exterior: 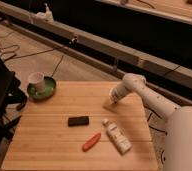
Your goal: Wipe the white sponge on the table
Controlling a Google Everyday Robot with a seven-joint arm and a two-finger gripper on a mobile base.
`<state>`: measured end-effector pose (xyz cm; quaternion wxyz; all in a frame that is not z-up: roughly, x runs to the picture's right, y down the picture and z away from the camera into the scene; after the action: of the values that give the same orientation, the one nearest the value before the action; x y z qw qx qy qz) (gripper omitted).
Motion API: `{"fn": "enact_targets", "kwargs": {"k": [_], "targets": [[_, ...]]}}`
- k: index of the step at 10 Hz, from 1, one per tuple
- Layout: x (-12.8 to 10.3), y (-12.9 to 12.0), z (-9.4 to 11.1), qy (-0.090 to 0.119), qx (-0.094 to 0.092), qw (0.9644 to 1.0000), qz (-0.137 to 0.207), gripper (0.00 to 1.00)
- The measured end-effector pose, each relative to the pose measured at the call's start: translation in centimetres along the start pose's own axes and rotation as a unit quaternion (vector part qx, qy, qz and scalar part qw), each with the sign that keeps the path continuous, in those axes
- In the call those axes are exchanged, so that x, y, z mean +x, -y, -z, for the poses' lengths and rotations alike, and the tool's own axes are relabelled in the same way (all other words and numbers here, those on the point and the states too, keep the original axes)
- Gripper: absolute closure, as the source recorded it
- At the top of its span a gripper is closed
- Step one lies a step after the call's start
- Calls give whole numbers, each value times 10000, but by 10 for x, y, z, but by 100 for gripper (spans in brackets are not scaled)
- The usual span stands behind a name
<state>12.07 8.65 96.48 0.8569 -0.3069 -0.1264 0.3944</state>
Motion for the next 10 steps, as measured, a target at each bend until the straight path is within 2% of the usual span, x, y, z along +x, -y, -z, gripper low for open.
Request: {"fn": "enact_targets", "kwargs": {"k": [4,7,10], "targets": [[3,0,0,14,-12,10000,6,97],[3,-9,7,55,-28,10000,20,100],[22,-25,19,-59,-87,9999,-10,100]]}}
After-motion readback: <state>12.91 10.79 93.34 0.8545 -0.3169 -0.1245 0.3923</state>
